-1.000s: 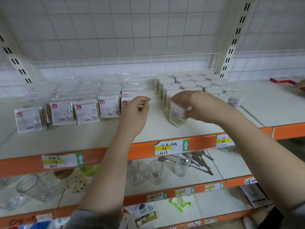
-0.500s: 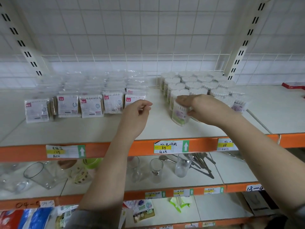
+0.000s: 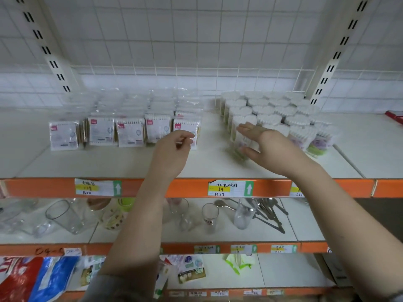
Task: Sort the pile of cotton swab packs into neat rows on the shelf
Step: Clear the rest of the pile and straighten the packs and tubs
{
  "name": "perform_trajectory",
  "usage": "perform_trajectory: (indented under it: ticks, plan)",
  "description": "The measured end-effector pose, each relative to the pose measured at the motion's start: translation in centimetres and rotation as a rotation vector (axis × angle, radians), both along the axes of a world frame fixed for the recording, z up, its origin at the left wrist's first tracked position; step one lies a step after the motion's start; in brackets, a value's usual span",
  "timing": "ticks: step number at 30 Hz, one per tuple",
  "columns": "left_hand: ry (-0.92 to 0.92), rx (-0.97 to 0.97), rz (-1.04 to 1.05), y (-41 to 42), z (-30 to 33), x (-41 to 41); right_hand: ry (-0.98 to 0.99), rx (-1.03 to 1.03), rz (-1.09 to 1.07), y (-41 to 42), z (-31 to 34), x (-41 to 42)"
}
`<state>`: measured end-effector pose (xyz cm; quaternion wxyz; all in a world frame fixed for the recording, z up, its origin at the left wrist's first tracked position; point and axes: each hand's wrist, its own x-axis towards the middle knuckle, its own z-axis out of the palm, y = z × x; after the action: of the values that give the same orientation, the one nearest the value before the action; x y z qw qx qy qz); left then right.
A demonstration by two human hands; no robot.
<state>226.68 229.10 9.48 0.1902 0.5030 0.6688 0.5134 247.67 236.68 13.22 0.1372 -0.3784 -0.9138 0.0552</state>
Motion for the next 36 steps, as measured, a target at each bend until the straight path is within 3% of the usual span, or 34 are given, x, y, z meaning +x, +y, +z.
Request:
perform_trajectory:
  ticks: [10,27,36]
  plan:
    - [0.045,-0.028,0.063,-6.2,0.5,-8.4,0.13,-0.065,-0.005,-7.4,-1.4,-6.8]
    - [0.244,-0.161,0.305,-25.9,0.5,-31.9,0.355,-0.163,-0.013,-23.7,-4.8,-30.4]
    - [0.284,-0.174,0.385,-31.2,0.0,-40.5,0.373,-0.247,0.1,-26.6,-4.9,-40.8]
